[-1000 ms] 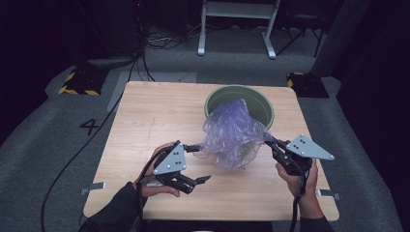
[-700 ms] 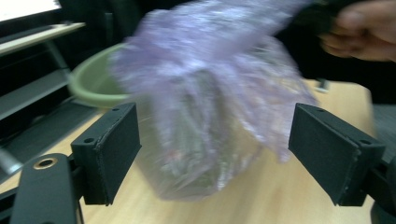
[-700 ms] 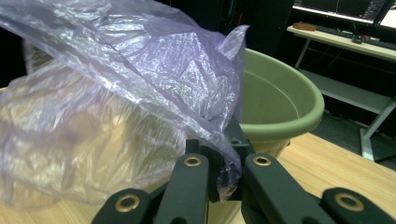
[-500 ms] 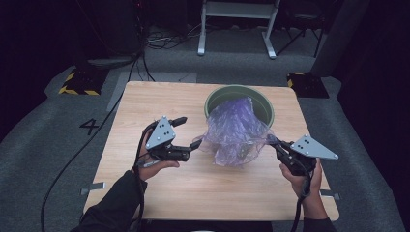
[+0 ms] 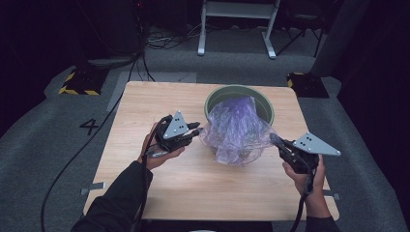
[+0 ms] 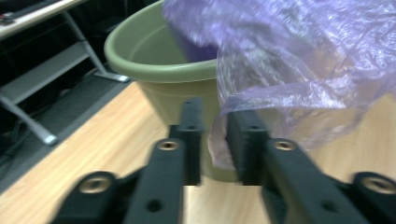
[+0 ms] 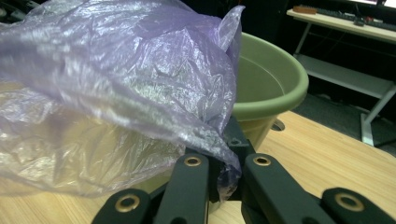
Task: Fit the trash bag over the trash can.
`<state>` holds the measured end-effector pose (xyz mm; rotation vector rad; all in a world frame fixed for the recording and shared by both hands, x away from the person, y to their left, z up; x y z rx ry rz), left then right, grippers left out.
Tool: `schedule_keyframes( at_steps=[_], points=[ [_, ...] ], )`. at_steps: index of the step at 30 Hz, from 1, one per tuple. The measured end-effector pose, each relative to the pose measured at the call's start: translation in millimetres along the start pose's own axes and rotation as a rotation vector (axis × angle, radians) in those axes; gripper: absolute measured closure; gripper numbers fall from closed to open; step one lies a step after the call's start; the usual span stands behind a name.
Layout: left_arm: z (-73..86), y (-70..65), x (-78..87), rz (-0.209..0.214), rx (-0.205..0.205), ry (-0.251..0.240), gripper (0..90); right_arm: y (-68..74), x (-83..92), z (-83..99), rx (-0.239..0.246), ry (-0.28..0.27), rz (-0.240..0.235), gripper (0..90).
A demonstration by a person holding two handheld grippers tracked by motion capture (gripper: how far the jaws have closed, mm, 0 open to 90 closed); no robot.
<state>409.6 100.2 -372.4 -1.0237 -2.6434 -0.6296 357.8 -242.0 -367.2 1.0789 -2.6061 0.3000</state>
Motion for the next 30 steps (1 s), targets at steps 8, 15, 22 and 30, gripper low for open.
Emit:
schedule_keyframes(
  at_steps=[8, 15, 22, 30],
  points=[
    [7.0, 26.6, -3.8, -0.024, 0.027, 0.027, 89.8, -22.8, -3.2, 10.6, -0.018, 0.084, 0.054, 90.0],
    [9.7, 30.5, -7.9, -0.009, 0.037, 0.033, 89.8, -33.7, -10.5, 22.7, -0.029, 0.119, 0.042, 86.3],
    [2.2, 22.2, -4.8, 0.016, 0.030, -0.008, 89.8, -22.6, -5.4, 14.0, 0.065, 0.079, 0.062, 35.2],
    [-6.5, 21.5, -7.9, 0.008, 0.023, -0.013, 89.7, 1.4, 11.5, -17.3, 0.185, -0.028, 0.043, 34.0]
  ],
)
Point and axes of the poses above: each handheld gripper's, and its own axes: x roughly backward along the jaws, z roughly out of its underside, y roughly to its left, the point moved 3 cm from there along -x, roughly forward along the jaws, and after that the axes turned 11 degrees about -z, right-handed, at the moved point
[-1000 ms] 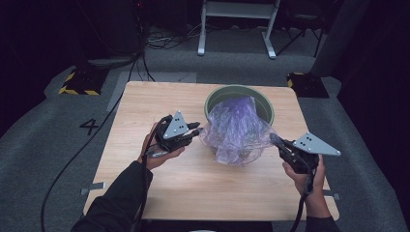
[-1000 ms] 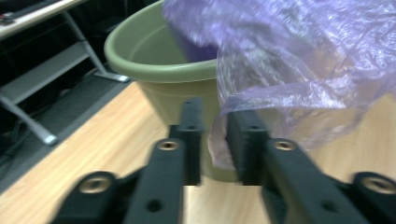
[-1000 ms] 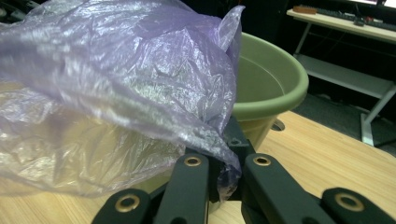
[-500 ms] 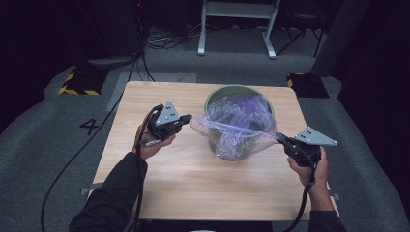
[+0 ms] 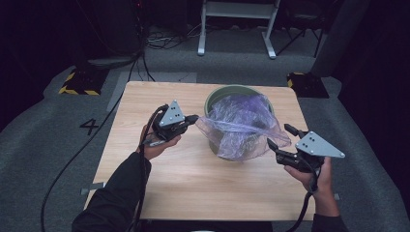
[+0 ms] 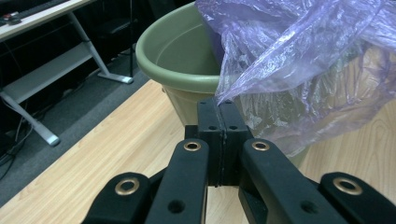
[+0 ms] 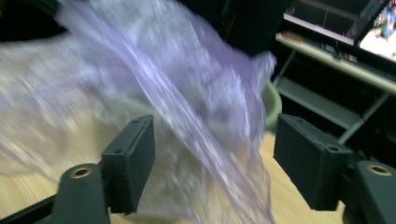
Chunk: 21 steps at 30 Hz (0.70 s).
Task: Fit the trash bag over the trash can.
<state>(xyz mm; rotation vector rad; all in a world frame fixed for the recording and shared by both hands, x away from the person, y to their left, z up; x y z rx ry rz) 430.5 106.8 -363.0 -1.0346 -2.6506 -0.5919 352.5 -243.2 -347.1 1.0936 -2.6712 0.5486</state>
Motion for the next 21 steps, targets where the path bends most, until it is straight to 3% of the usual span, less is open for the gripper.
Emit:
schedule_keyframes(
  at_steps=[3, 5, 8, 10, 13, 14, 15, 19, 21],
  points=[
    [-1.3, 3.1, -2.8, -0.003, 0.009, 0.000, 88.7, -1.5, -1.4, -7.4, 0.037, -0.002, 0.006, 56.6],
    [-2.6, 5.0, -4.9, -0.005, 0.017, -0.001, 87.3, -5.6, -8.1, -8.9, 0.055, 0.045, 0.026, 72.2],
    [-3.8, 7.4, -8.6, -0.009, 0.013, 0.002, 85.3, -15.0, -18.8, -7.7, 0.039, 0.079, 0.026, 86.1],
    [-4.0, 8.8, -11.0, -0.015, 0.017, -0.001, 84.1, -22.5, -24.4, -7.3, 0.018, 0.087, 0.026, 89.7],
    [-4.2, 11.7, -15.0, 0.000, 0.045, -0.006, 85.5, -31.8, -29.9, -8.4, -0.020, 0.070, 0.018, 89.8],
    [-4.5, 12.5, -15.8, 0.001, 0.054, -0.008, 86.6, -32.5, -30.5, -9.4, -0.020, 0.061, 0.004, 84.4],
    [-5.0, 13.1, -16.3, 0.003, 0.061, -0.013, 86.7, -31.7, -30.2, -10.9, -0.017, 0.044, -0.015, 73.3],
    [-7.0, 13.2, -16.5, 0.004, 0.058, -0.014, 88.7, -24.8, -23.8, -17.1, -0.009, -0.004, -0.031, 53.7],
    [-8.0, 13.2, -16.3, 0.002, 0.054, -0.012, 88.7, -21.9, -22.1, -18.8, -0.003, -0.016, -0.069, 47.7]
  ],
)
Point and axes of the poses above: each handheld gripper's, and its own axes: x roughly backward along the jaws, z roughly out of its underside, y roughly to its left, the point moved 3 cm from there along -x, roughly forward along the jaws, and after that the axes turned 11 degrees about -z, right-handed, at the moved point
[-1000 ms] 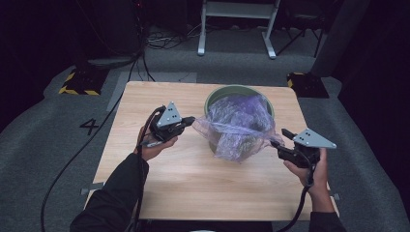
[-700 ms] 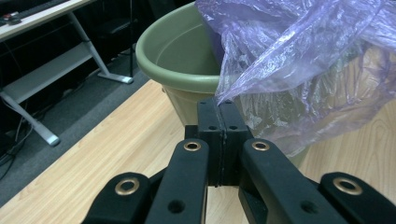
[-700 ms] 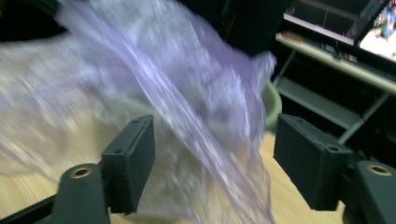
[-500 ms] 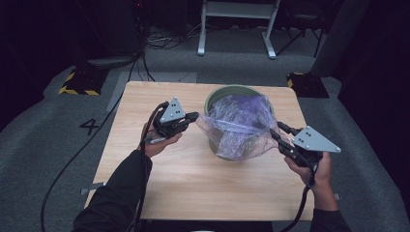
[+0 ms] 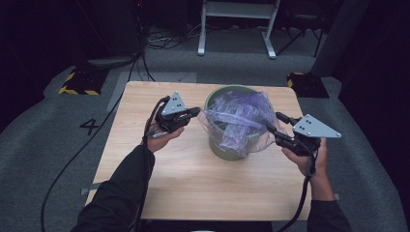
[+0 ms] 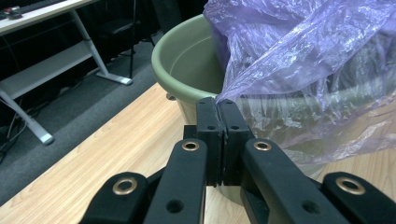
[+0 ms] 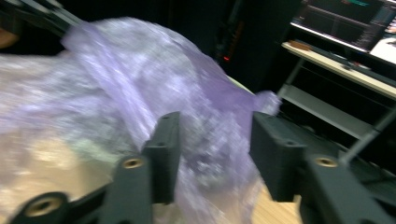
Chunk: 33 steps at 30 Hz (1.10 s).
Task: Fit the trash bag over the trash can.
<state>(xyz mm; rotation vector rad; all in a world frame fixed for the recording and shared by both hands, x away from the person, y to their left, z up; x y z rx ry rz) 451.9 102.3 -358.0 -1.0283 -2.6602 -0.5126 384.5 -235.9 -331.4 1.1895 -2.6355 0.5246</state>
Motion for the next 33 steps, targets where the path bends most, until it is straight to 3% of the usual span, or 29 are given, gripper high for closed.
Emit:
schedule_keyframes(
  at_steps=[2, 5, 7, 9, 11, 13, 15, 17, 20, 21, 23, 26, 27, 29, 33],
  points=[
    [-0.7, -0.1, -0.2, -0.002, 0.001, 0.003, 88.8, 4.1, 1.5, -2.5, 0.013, -0.007, -0.037, 41.0],
    [-1.4, 0.7, -2.2, -0.002, 0.000, 0.008, 89.1, 11.2, 3.4, -6.6, 0.032, -0.032, -0.121, 37.7],
    [-2.0, 0.8, -3.8, 0.000, 0.002, 0.010, 88.9, 13.8, 0.2, -7.1, 0.066, 0.006, -0.122, 38.0],
    [-2.5, 0.6, -5.3, 0.003, -0.001, 0.013, 87.7, 11.3, -7.0, -4.9, 0.089, 0.070, -0.078, 45.2],
    [-2.8, 0.1, -5.9, 0.007, -0.007, 0.016, 85.0, 6.1, -13.3, -2.0, 0.087, 0.104, -0.062, 63.2],
    [-3.1, -0.6, -5.0, 0.018, -0.004, 0.010, 78.7, 1.4, -18.2, -0.4, 0.080, 0.121, -0.059, 77.5],
    [-3.7, -1.8, -3.1, 0.000, -0.001, 0.006, 68.4, -1.7, -21.4, 0.0, 0.080, 0.133, -0.045, 88.8],
    [-4.1, -2.7, 1.3, 0.012, 0.005, -0.011, 60.9, -3.7, -23.2, -0.4, 0.074, 0.125, -0.034, 90.0],
    [-3.8, -6.3, 8.1, 0.005, 0.024, -0.002, 31.4, -5.1, -25.1, -0.3, 0.066, 0.129, -0.016, 90.0],
    [-3.1, -8.2, 11.9, 0.003, 0.025, -0.006, 25.8, -5.6, -25.3, -0.3, 0.059, 0.129, -0.010, 90.0],
    [-0.4, -13.6, 21.1, 0.010, 0.022, -0.033, 17.5, -7.5, -24.9, -0.6, 0.039, 0.123, -0.004, 90.0],
    [7.5, -26.5, 33.5, 0.022, 0.015, -0.069, 15.6, -11.0, -24.3, -0.6, 0.010, 0.115, 0.012, 90.0],
    [10.7, -33.9, 35.8, 0.032, 0.004, -0.083, 15.6, -12.0, -24.6, -0.4, 0.004, 0.115, 0.017, 90.0],
    [15.7, -51.7, 36.7, 0.047, -0.056, -0.078, 15.6, -13.0, -25.4, 0.4, -0.011, 0.115, 0.026, 90.0],
    [17.0, -83.2, 36.8, 0.139, -0.089, -0.105, 14.9, -13.7, -28.8, 1.8, -0.030, 0.122, 0.035, 90.0]
  ],
)
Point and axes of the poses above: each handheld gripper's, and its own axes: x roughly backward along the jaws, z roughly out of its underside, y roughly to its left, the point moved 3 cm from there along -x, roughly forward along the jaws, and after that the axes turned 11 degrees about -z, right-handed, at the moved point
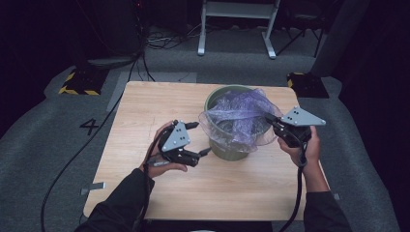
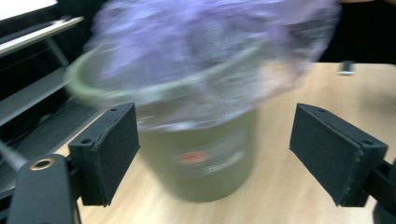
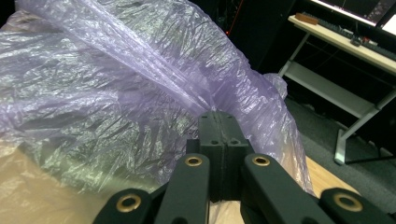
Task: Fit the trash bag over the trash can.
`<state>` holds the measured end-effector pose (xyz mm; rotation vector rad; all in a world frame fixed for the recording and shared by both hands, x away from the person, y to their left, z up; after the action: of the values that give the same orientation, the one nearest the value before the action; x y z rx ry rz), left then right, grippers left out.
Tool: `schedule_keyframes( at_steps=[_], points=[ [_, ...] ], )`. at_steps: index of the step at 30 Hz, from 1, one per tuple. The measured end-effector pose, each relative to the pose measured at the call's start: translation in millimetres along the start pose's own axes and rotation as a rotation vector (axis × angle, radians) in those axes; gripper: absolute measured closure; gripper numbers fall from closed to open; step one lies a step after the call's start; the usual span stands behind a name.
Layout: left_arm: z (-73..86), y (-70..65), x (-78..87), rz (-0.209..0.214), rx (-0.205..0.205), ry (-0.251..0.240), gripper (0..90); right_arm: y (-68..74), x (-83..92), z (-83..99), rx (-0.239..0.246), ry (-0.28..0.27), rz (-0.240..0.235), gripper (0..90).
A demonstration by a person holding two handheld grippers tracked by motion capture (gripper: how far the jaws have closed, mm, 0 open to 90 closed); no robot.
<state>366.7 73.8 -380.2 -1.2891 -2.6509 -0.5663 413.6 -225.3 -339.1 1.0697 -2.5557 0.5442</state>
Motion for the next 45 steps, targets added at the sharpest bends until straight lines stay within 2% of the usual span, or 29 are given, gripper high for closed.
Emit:
schedule_keyframes(
  at_steps=[2, 4, 6, 9, 10, 11, 17, 20, 21, 25, 28, 30, 32, 34, 36, 37, 39, 41, 44, 45],
  points=[
    [-2.8, -15.1, -6.1, 0.036, -0.024, -0.002, 14.8, 0.0, -1.7, 0.1, -0.012, 0.000, -0.002, 90.0],
    [-6.5, -27.3, -13.5, 0.069, -0.025, -0.003, 14.9, -0.3, -3.7, 0.2, -0.022, 0.000, 0.000, 90.0],
    [-10.4, -36.5, -21.6, 0.073, -0.043, -0.002, 15.6, -0.2, -5.4, 0.0, -0.030, -0.004, 0.000, 90.0],
    [-15.3, -42.6, -34.3, 0.038, -0.072, 0.004, 19.0, 1.3, -7.0, -0.9, -0.036, -0.003, -0.012, 90.0],
    [-16.1, -42.8, -38.2, 0.018, -0.080, 0.014, 20.8, 1.8, -7.3, -1.3, -0.034, -0.002, -0.010, 90.0],
    [-16.6, -42.0, -41.7, -0.006, -0.089, 0.026, 30.3, 2.4, -7.3, -1.6, -0.036, -0.004, -0.016, 90.0],
    [-16.1, -31.9, -46.9, -0.089, -0.129, 0.048, 66.2, 3.5, -5.6, -1.6, -0.042, -0.010, -0.023, 90.0],
    [-11.9, -24.3, -45.3, -0.088, -0.129, 0.061, 87.2, 3.1, -4.9, -0.8, -0.047, -0.009, -0.025, 90.0],
    [-10.3, -21.2, -44.2, -0.085, -0.129, 0.066, 89.8, 2.8, -4.5, -0.5, -0.051, -0.008, -0.028, 90.0],
    [-2.1, -11.5, -40.5, -0.065, -0.141, 0.102, 90.0, -1.5, -4.1, 0.9, -0.067, -0.007, -0.027, 90.0],
    [4.6, -3.6, -39.8, -0.059, -0.113, 0.108, 90.0, -4.6, -5.4, 1.0, -0.079, -0.006, -0.027, 90.0],
    [7.6, -0.4, -36.9, -0.046, -0.079, 0.066, 89.8, -5.3, -6.5, 0.8, -0.091, -0.009, -0.035, 90.0],
    [9.8, 2.3, -35.5, -0.082, -0.035, 0.064, 65.6, -4.8, -7.9, 0.4, -0.090, -0.007, -0.036, 90.0],
    [12.3, 7.4, -32.8, -0.105, 0.011, 0.052, 46.9, -3.9, -9.0, -0.3, -0.083, -0.003, -0.038, 90.0],
    [14.6, 14.2, -31.2, -0.116, 0.059, 0.051, 33.4, -3.2, -9.7, -0.9, -0.080, -0.002, -0.037, 90.0],
    [15.3, 18.3, -29.4, -0.125, 0.082, 0.042, 28.6, -2.8, -9.6, -1.3, -0.081, -0.003, -0.038, 90.0],
    [16.1, 26.5, -23.7, -0.125, 0.117, 0.007, 25.5, -2.6, -9.1, -1.7, -0.079, -0.002, -0.034, 90.0],
    [16.4, 33.7, -19.2, -0.146, 0.132, -0.018, 22.2, -2.8, -8.5, -1.5, -0.077, -0.003, -0.034, 90.0],
    [16.5, 37.5, -21.1, -0.149, 0.110, -0.006, 17.3, -3.0, -9.2, -1.2, -0.081, -0.001, -0.040, 90.0],
    [16.9, 38.8, -23.4, -0.128, 0.121, -0.007, 15.2, -3.0, -9.6, -1.4, -0.080, 0.000, -0.043, 90.0]
  ],
)
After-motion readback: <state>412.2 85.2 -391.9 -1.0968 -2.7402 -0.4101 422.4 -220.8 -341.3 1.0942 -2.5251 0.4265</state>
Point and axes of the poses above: each handheld gripper's, and its own axes: x roughly backward along the jaws, z roughly out of its underside, y roughly to its left, the point moved 3 cm from there along -x, roughly forward along the jaws, and after that the axes turned 11 degrees about -z, right-handed, at the moved point
